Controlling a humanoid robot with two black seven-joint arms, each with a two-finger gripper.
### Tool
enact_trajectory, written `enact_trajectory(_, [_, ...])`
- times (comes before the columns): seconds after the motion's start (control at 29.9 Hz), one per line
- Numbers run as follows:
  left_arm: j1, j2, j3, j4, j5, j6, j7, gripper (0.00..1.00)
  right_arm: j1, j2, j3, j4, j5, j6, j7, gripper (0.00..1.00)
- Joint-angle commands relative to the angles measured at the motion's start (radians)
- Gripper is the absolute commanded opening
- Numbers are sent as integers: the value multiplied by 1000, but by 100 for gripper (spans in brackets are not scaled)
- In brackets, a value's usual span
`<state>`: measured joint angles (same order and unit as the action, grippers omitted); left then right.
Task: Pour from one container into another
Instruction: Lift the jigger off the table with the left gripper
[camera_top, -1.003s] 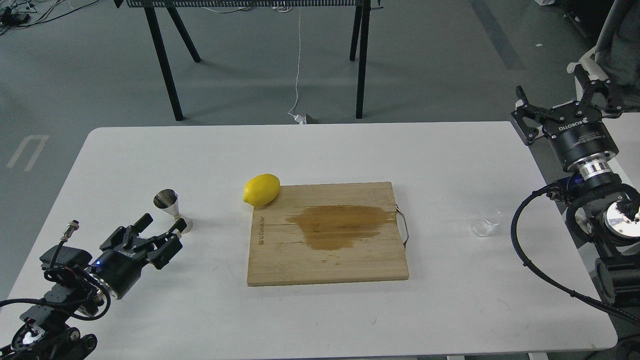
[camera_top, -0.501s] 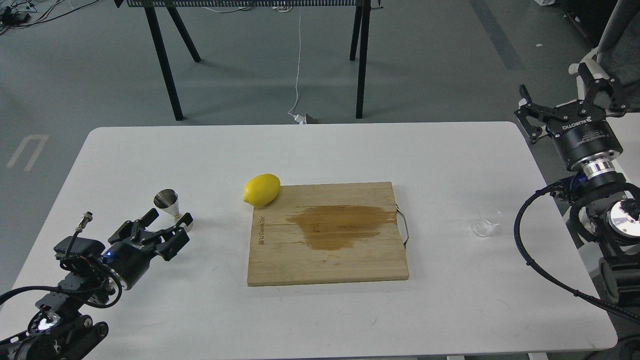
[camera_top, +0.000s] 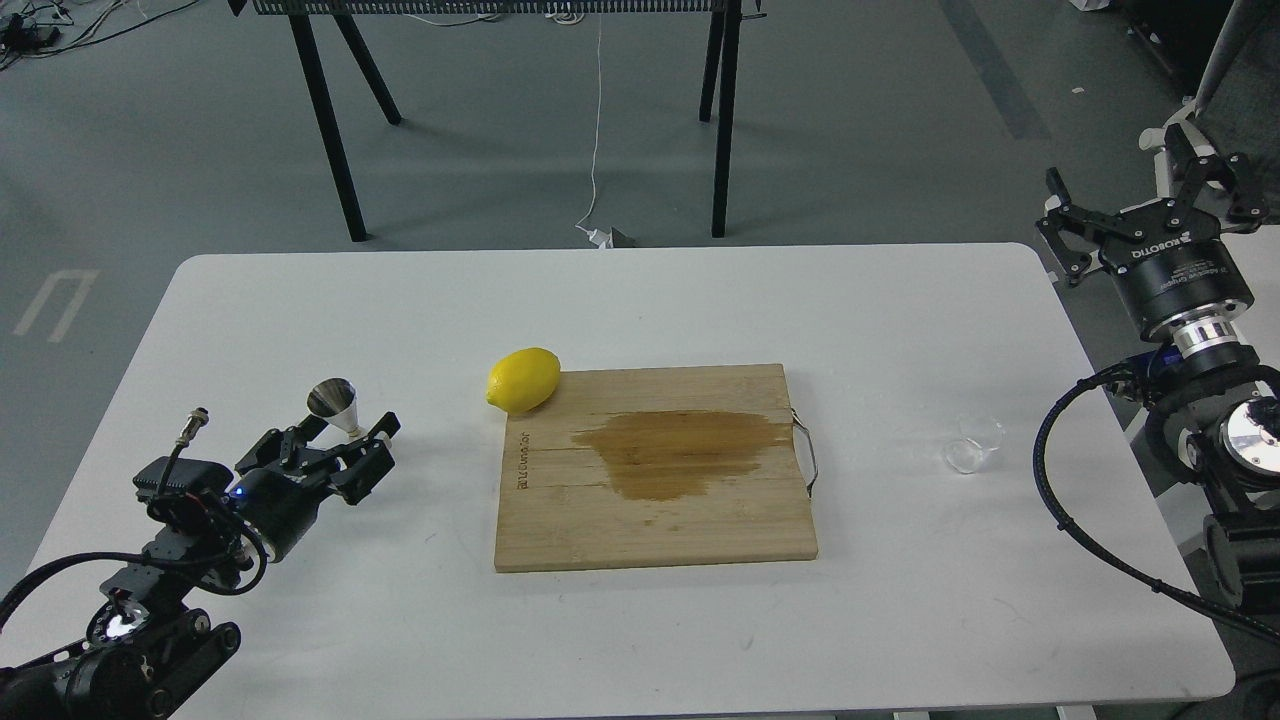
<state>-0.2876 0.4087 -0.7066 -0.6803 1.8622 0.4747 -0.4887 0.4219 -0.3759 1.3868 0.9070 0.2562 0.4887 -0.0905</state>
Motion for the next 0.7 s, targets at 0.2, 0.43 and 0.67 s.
enact_trajectory(0.2, [-50, -39, 44, 59, -1, -4, 0, 97, 0, 0, 0, 0, 0, 0, 0, 99])
enact_trajectory(0.43, [-73, -53, 59, 90, -1, -4, 0, 93, -5, -1, 4, 1, 0, 0, 0, 99])
enact_trajectory(0.67, [-76, -53, 85, 102, -1, -4, 0, 78, -9, -1, 6, 12, 0, 0, 0, 99])
